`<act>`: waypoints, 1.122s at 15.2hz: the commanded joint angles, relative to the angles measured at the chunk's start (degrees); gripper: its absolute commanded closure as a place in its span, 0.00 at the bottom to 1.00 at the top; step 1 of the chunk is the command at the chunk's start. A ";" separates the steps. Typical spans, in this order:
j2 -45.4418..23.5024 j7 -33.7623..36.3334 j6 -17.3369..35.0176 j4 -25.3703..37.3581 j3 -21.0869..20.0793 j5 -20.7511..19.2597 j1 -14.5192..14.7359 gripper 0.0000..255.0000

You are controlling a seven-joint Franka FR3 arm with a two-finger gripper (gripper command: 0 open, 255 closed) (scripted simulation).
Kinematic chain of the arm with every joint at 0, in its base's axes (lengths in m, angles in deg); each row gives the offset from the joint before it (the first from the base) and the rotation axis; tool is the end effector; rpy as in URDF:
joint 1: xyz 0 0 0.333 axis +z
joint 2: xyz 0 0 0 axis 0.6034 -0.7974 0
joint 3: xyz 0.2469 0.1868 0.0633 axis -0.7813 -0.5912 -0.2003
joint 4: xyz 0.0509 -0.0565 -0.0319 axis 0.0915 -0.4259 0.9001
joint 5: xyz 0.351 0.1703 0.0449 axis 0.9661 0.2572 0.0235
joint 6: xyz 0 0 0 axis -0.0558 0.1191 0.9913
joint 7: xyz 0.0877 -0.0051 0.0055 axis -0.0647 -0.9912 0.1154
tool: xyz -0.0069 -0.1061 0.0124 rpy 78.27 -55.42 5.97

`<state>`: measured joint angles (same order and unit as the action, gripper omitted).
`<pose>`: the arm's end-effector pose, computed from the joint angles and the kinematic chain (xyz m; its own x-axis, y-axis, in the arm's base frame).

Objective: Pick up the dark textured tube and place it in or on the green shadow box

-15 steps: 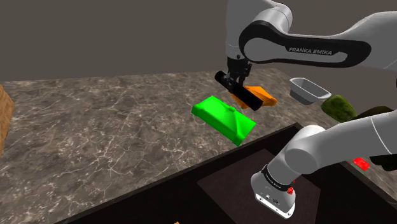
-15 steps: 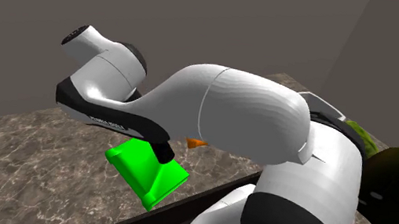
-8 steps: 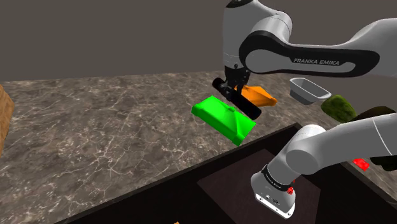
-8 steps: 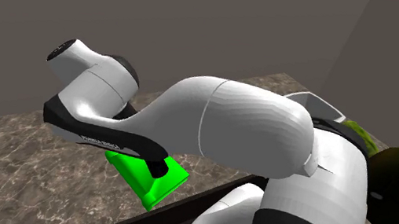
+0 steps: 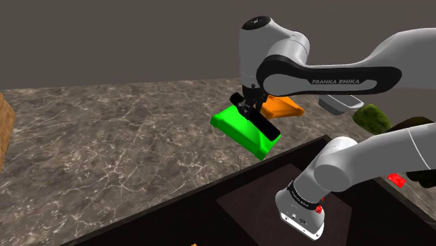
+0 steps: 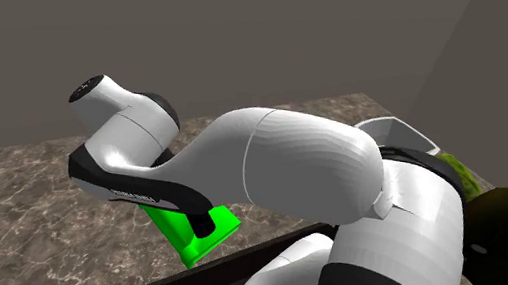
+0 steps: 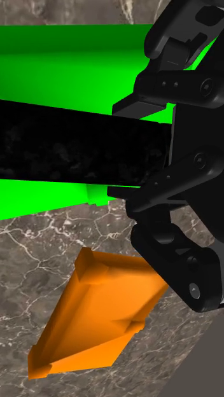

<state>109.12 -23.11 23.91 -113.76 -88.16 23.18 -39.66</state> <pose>0.3528 0.1125 0.4789 0.9749 -0.2196 -0.0364 -0.1850 -0.8903 0.4161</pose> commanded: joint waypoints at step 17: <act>-0.54 0.86 0.68 -0.29 -0.59 0.27 0.19 0.00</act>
<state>108.72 -22.35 25.58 -115.11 -88.51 23.28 -39.56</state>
